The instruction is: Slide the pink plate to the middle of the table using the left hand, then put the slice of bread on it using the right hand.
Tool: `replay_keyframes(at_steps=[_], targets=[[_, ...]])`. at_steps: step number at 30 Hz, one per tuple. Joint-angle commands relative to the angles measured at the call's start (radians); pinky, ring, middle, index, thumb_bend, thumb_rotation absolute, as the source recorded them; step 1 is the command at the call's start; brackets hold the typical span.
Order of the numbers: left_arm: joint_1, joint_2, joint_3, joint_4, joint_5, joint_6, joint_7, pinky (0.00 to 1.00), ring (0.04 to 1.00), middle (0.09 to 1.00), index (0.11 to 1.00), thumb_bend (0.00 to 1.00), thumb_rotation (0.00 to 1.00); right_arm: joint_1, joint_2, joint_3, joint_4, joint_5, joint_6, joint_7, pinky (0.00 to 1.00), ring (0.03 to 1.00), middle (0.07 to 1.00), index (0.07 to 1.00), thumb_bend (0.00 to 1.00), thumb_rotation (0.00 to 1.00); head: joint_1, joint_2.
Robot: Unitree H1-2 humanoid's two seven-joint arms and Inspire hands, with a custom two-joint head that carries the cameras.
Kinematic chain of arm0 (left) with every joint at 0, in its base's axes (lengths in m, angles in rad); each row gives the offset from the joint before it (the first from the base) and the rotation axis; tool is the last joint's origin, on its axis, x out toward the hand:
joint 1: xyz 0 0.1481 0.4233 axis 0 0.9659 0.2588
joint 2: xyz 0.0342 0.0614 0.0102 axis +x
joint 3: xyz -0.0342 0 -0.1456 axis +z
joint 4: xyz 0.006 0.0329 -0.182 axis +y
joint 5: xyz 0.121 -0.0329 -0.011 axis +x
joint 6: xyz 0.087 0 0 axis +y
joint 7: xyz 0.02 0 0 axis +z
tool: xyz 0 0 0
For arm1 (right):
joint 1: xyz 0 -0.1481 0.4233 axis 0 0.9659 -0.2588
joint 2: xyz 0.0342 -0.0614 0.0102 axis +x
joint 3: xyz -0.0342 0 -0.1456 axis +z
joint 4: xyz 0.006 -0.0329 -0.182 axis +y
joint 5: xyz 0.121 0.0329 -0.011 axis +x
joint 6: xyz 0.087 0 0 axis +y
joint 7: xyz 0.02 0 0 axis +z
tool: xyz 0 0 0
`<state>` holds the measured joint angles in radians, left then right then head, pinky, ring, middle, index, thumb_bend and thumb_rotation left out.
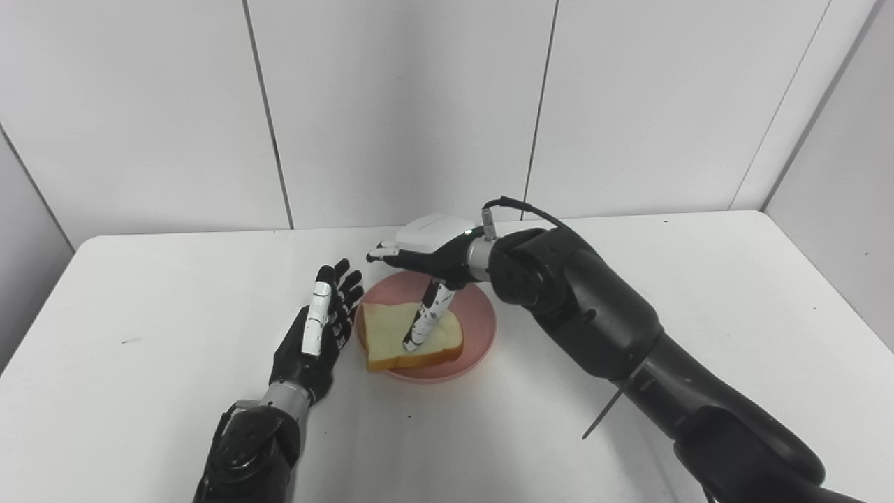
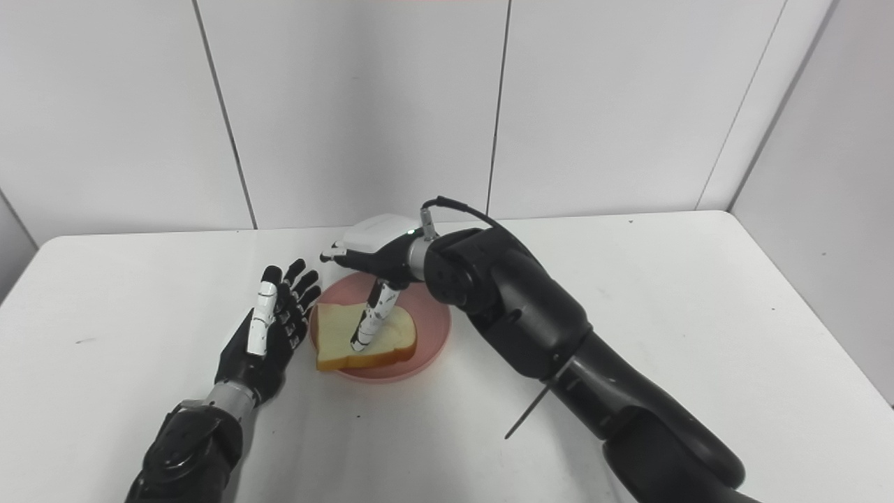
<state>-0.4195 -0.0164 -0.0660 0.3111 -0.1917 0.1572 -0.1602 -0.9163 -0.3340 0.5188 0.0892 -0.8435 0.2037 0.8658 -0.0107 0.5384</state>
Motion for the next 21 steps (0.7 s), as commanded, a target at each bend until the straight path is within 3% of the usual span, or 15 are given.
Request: replay_keyframes(at_steps=[1, 3, 6, 9, 12, 16, 18, 19, 21], targets=[[0.016, 0.001, -0.011, 0.035, 0.009, 0.042, -0.020, 0.99, 0.995, 0.996, 1.000, 0.76, 1.00, -0.069, -0.021, -0.050, -0.059, 0.009, 0.043, -0.003, 1.00, 0.992, 1.000, 0.968, 0.97, 0.45, -0.002, -0.001], [0.016, 0.001, -0.008, 0.039, 0.005, 0.034, -0.025, 0.99, 0.997, 0.998, 1.000, 0.77, 1.00, -0.059, -0.028, -0.087, -0.083, 0.023, 0.061, -0.015, 0.97, 0.991, 1.000, 0.970, 0.97, 0.44, -0.005, -0.002], [0.020, -0.001, -0.003, 0.029, 0.004, 0.040, -0.023, 0.99, 0.998, 0.998, 1.000, 0.76, 1.00, -0.029, -0.039, -0.157, -0.095, 0.090, 0.047, -0.060, 0.86, 0.959, 0.997, 0.973, 0.97, 0.44, -0.009, -0.003], [0.022, 0.002, -0.004, 0.024, 0.009, 0.041, -0.025, 1.00, 0.997, 0.997, 1.000, 0.76, 1.00, 0.004, -0.046, -0.217, -0.093, 0.164, 0.025, -0.106, 0.84, 0.946, 0.983, 0.979, 0.95, 0.43, -0.010, -0.004], [0.026, 0.003, -0.001, 0.012, 0.004, 0.045, -0.027, 1.00, 1.000, 1.000, 1.000, 0.75, 1.00, 0.057, -0.052, -0.289, -0.094, 0.246, 0.047, -0.146, 0.83, 0.936, 0.974, 0.992, 0.95, 0.48, -0.011, -0.009], [0.032, 0.006, 0.002, -0.002, 0.011, 0.039, -0.019, 1.00, 0.997, 0.994, 0.993, 0.75, 1.00, 0.121, -0.057, -0.346, -0.105, 0.317, 0.066, -0.188, 0.87, 0.969, 0.992, 1.000, 0.98, 0.71, -0.016, -0.014], [0.033, 0.006, 0.006, -0.008, 0.014, 0.026, -0.012, 1.00, 0.994, 0.991, 0.991, 0.75, 1.00, 0.153, -0.059, -0.365, -0.117, 0.341, 0.089, -0.203, 0.88, 0.976, 0.998, 1.000, 0.96, 0.75, -0.016, -0.017], [0.033, 0.004, 0.013, -0.008, 0.012, 0.013, -0.007, 1.00, 0.997, 0.995, 0.991, 0.75, 1.00, 0.172, -0.060, -0.375, -0.123, 0.353, 0.096, -0.214, 0.87, 0.975, 0.999, 1.000, 0.92, 0.85, -0.016, -0.017], [0.032, 0.000, 0.024, -0.001, 0.006, -0.010, -0.005, 1.00, 0.993, 0.991, 0.985, 0.76, 1.00, 0.198, -0.060, -0.386, -0.134, 0.372, 0.105, -0.231, 0.87, 0.979, 1.000, 1.000, 0.88, 0.94, -0.017, -0.020]])
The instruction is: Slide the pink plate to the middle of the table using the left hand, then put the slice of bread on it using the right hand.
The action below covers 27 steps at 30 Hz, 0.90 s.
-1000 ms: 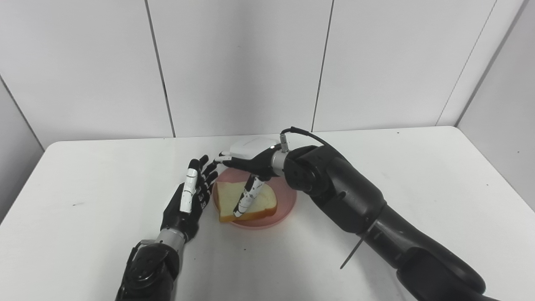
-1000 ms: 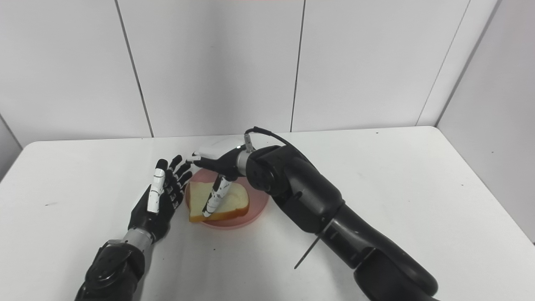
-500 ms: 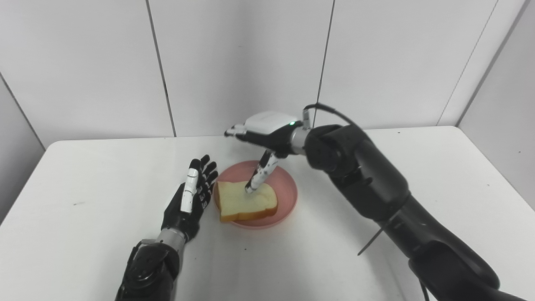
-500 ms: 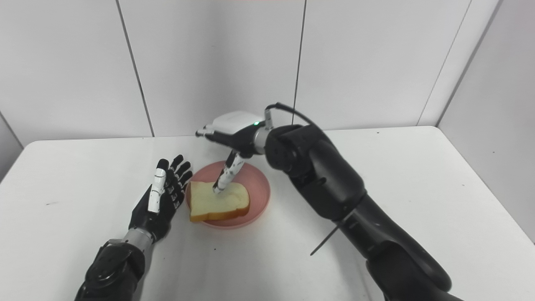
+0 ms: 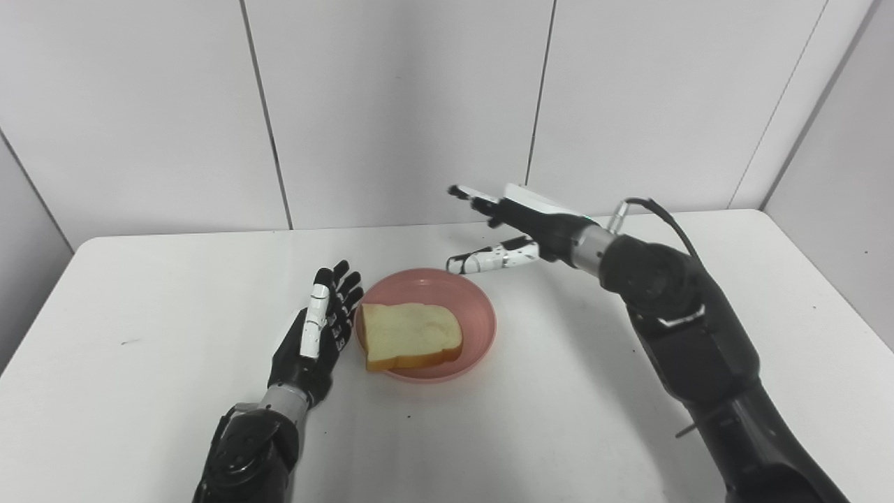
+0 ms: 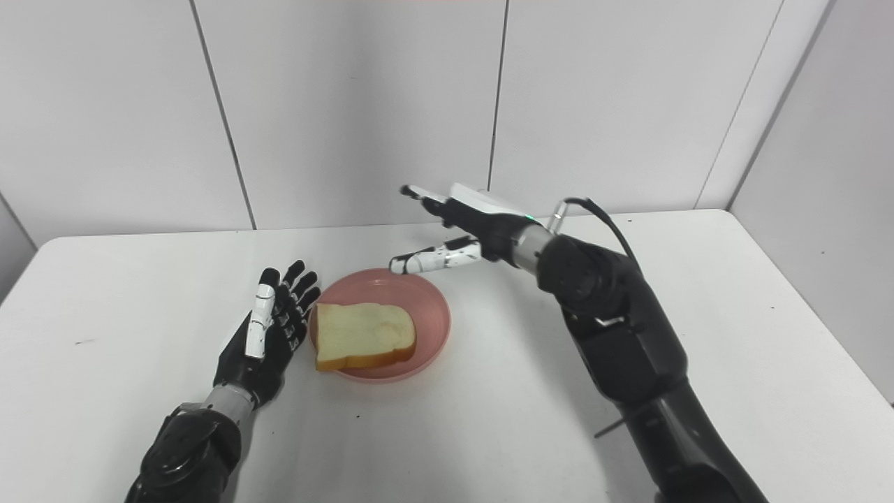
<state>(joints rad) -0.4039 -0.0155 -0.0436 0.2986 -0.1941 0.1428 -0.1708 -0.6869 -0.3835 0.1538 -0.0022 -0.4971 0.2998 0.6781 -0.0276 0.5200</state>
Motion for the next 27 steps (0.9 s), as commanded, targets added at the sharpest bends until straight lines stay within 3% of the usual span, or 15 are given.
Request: replay_keyframes(at_steps=[1, 3, 4, 8, 15, 20, 27], targets=[[0.018, -0.006, 0.010, 0.013, 0.004, -0.012, 0.009, 1.00, 0.995, 0.995, 0.991, 0.77, 1.00, -0.017, -0.010, -0.027, -0.055, 0.033, 0.017, -0.051, 0.91, 0.992, 1.000, 1.000, 0.87, 0.97, -0.001, -0.002], [0.020, -0.015, 0.022, 0.009, 0.002, -0.039, 0.015, 0.97, 0.983, 0.986, 0.984, 0.74, 1.00, 0.014, -0.008, -0.046, -0.072, 0.061, 0.023, -0.069, 0.94, 0.999, 1.000, 1.000, 0.86, 1.00, -0.001, -0.004], [0.022, -0.017, 0.024, 0.000, 0.004, -0.042, 0.018, 0.96, 0.979, 0.983, 0.981, 0.72, 1.00, 0.027, -0.004, -0.059, -0.071, 0.093, 0.011, -0.076, 0.97, 1.000, 1.000, 1.000, 0.81, 1.00, -0.001, -0.006], [0.028, -0.021, 0.033, -0.033, 0.010, -0.022, 0.033, 0.96, 0.975, 0.978, 0.978, 0.74, 1.00, 0.089, 0.037, -0.132, -0.071, 0.209, 0.013, -0.137, 0.97, 1.000, 1.000, 1.000, 0.71, 1.00, 0.001, -0.010], [0.036, -0.012, 0.023, -0.066, 0.046, -0.050, 0.043, 0.99, 0.992, 0.995, 0.995, 0.79, 1.00, 0.192, 0.094, -0.197, -0.077, 0.309, -0.053, -0.276, 0.99, 1.000, 1.000, 1.000, 0.73, 1.00, 0.002, -0.015], [0.049, -0.026, 0.026, -0.095, 0.078, -0.071, 0.076, 0.99, 0.991, 0.998, 0.996, 0.78, 1.00, 0.259, 0.181, -0.258, -0.083, 0.434, -0.048, -0.359, 1.00, 1.000, 1.000, 1.000, 0.83, 1.00, 0.005, -0.019], [0.061, -0.033, 0.013, -0.086, 0.130, -0.134, 0.108, 0.96, 0.979, 0.986, 0.980, 0.77, 1.00, 0.322, 0.239, -0.281, -0.107, 0.524, -0.037, -0.421, 1.00, 1.000, 1.000, 1.000, 0.82, 1.00, 0.009, -0.023]])
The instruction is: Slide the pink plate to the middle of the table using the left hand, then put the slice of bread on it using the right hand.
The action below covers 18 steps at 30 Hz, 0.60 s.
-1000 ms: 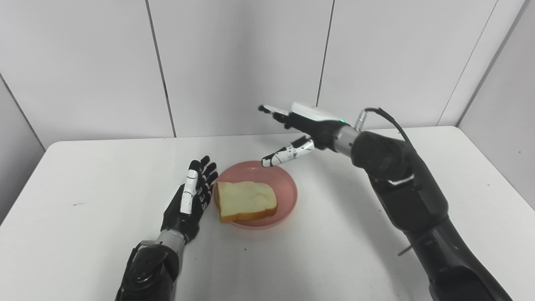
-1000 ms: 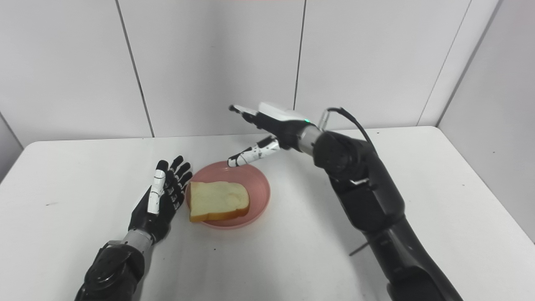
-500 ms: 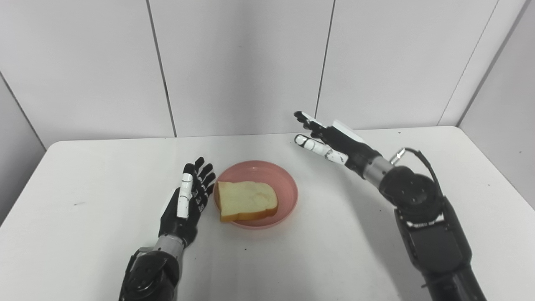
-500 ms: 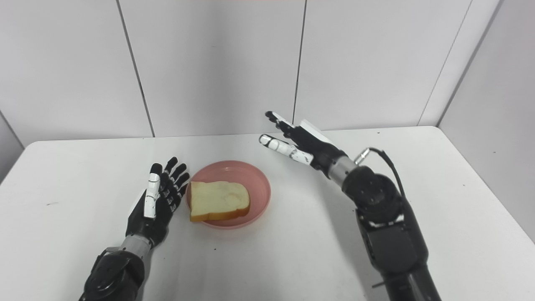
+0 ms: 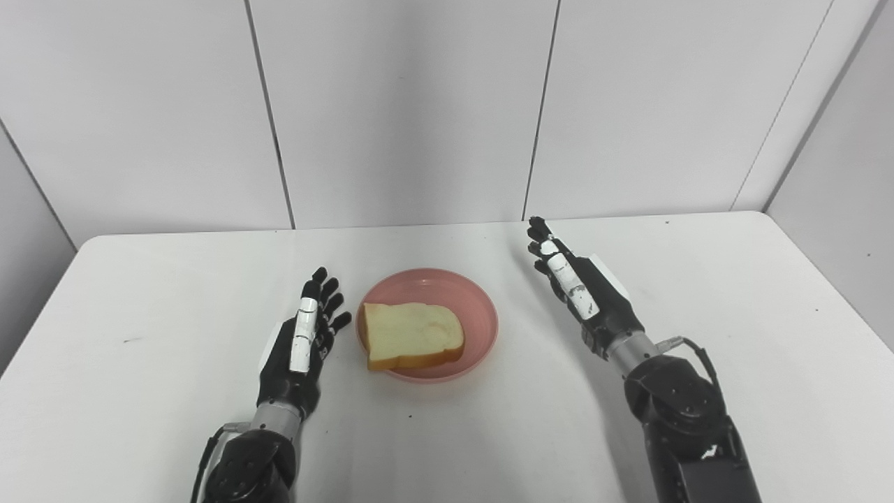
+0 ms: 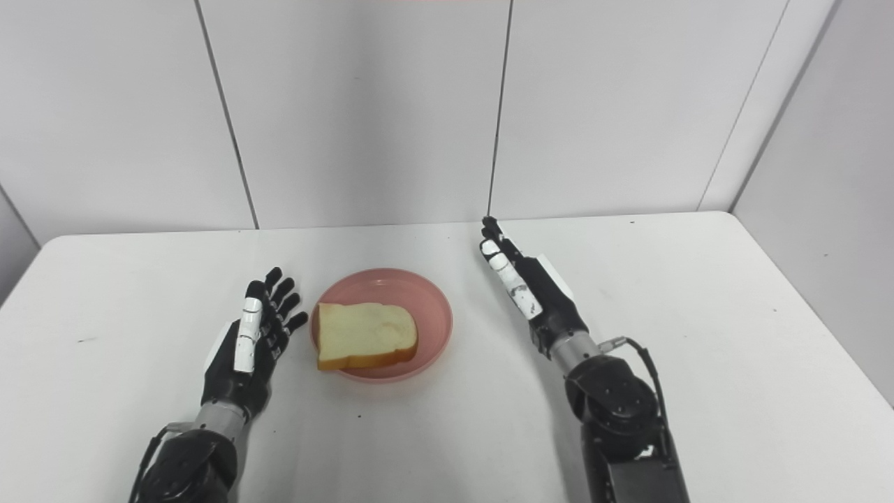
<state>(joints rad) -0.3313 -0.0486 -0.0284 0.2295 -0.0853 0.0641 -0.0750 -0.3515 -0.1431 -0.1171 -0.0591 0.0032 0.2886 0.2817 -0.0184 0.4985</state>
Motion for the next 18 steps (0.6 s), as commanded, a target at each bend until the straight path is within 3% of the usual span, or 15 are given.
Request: replay_keyframes(at_steps=[1, 6, 12, 18], targets=[[-0.010, 0.002, -0.006, -0.015, 0.031, -0.068, 0.015, 0.95, 0.976, 0.988, 0.982, 0.76, 1.00, -0.005, 0.002, -0.008, -0.056, 0.029, -0.023, -0.030, 1.00, 1.000, 1.000, 1.000, 0.80, 1.00, 0.001, -0.003], [0.004, -0.004, -0.016, -0.009, 0.071, -0.109, 0.037, 0.94, 0.970, 0.981, 0.974, 0.75, 1.00, 0.042, 0.029, -0.007, -0.064, 0.069, -0.046, -0.065, 1.00, 1.000, 1.000, 1.000, 0.69, 1.00, -0.001, -0.004], [0.013, 0.012, -0.028, 0.028, 0.109, -0.169, 0.041, 0.98, 0.998, 0.998, 0.991, 0.76, 1.00, 0.093, 0.063, -0.001, -0.040, 0.085, -0.140, -0.106, 1.00, 1.000, 1.000, 1.000, 0.55, 1.00, -0.002, -0.006], [0.028, 0.028, -0.034, 0.042, 0.118, -0.194, 0.025, 1.00, 1.000, 1.000, 1.000, 0.78, 1.00, 0.139, 0.080, 0.016, -0.027, 0.078, -0.190, -0.140, 1.00, 1.000, 1.000, 1.000, 0.48, 1.00, -0.002, -0.006]])
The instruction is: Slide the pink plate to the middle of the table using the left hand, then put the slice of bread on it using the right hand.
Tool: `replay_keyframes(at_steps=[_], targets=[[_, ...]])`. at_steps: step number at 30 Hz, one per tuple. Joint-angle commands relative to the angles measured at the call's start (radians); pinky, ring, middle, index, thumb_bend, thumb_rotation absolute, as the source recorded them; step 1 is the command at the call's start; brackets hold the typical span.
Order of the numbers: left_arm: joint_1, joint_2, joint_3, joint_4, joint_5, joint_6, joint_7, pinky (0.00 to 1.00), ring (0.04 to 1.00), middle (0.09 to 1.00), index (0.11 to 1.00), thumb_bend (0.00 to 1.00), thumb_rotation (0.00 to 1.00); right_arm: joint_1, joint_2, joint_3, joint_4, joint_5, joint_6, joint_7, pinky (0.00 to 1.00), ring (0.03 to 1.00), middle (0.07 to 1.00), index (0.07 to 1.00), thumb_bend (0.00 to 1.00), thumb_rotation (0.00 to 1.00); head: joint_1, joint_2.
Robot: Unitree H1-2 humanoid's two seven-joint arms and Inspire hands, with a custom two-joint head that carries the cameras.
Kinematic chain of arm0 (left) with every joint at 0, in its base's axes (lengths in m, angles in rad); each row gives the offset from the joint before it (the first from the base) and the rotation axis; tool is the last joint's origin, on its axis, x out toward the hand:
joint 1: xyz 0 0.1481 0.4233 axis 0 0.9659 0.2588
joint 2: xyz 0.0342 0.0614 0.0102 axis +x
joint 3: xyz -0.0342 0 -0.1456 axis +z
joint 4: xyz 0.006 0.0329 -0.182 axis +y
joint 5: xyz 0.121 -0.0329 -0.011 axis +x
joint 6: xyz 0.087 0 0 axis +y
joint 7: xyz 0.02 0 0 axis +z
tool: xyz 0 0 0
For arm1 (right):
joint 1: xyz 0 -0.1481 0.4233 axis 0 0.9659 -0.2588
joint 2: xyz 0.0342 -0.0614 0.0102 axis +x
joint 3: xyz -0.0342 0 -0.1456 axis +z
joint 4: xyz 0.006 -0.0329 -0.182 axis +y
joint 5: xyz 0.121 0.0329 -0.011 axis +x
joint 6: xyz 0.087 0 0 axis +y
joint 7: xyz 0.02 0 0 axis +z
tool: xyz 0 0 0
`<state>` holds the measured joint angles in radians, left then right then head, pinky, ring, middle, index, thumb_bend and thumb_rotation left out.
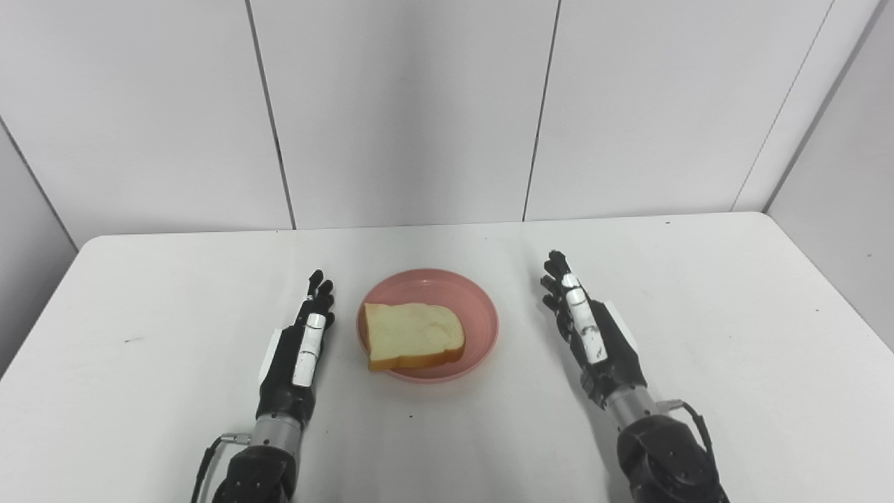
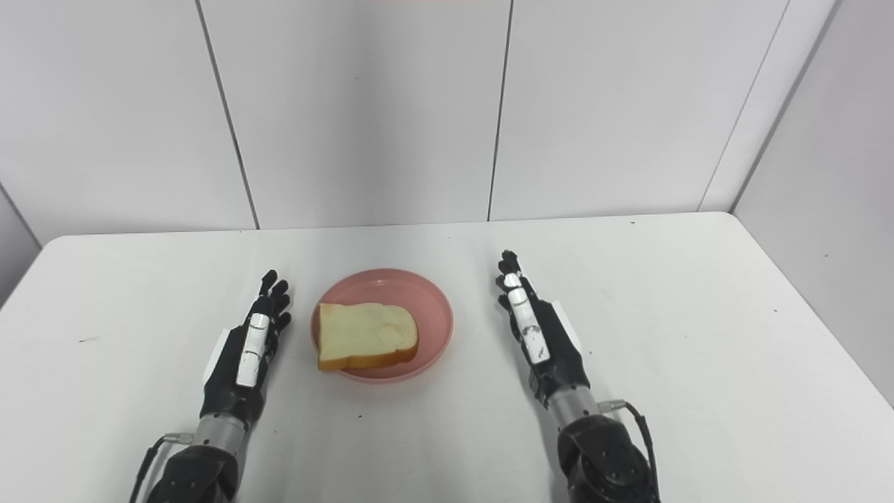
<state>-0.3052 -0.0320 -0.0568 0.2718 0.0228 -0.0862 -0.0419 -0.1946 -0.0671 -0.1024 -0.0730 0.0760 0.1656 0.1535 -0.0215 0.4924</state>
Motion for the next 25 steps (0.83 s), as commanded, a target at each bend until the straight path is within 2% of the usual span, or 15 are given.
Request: replay_keyframes(at_steps=[1, 11, 13, 22, 25], targets=[[0.008, 0.013, -0.009, -0.004, 0.016, -0.044, -0.006, 1.00, 1.000, 1.000, 1.000, 0.78, 1.00, -0.010, 0.008, 0.003, -0.012, 0.004, -0.069, -0.019, 1.00, 1.000, 1.000, 1.000, 0.47, 1.00, 0.001, 0.000], [0.028, 0.003, -0.014, -0.003, 0.010, -0.047, 0.007, 0.98, 0.997, 1.000, 1.000, 0.67, 1.00, 0.006, 0.005, 0.015, 0.023, 0.012, -0.114, -0.036, 1.00, 1.000, 1.000, 1.000, 0.40, 1.00, 0.018, 0.003], [0.026, -0.006, -0.003, 0.006, -0.032, -0.055, -0.011, 0.99, 0.999, 1.000, 1.000, 0.67, 1.00, 0.004, 0.000, 0.015, 0.037, 0.018, -0.127, -0.033, 1.00, 1.000, 1.000, 1.000, 0.39, 1.00, 0.023, 0.002], [0.028, 0.000, -0.007, 0.020, -0.032, -0.084, -0.025, 0.99, 1.000, 1.000, 1.000, 0.70, 1.00, -0.002, -0.017, 0.038, 0.100, -0.022, -0.200, -0.042, 1.00, 1.000, 1.000, 1.000, 0.37, 1.00, 0.020, -0.001], [0.022, 0.009, -0.015, 0.030, -0.024, -0.080, -0.036, 1.00, 1.000, 1.000, 1.000, 0.69, 1.00, -0.005, -0.015, 0.035, 0.117, -0.006, -0.193, -0.043, 1.00, 1.000, 1.000, 1.000, 0.35, 1.00, 0.022, -0.003]])
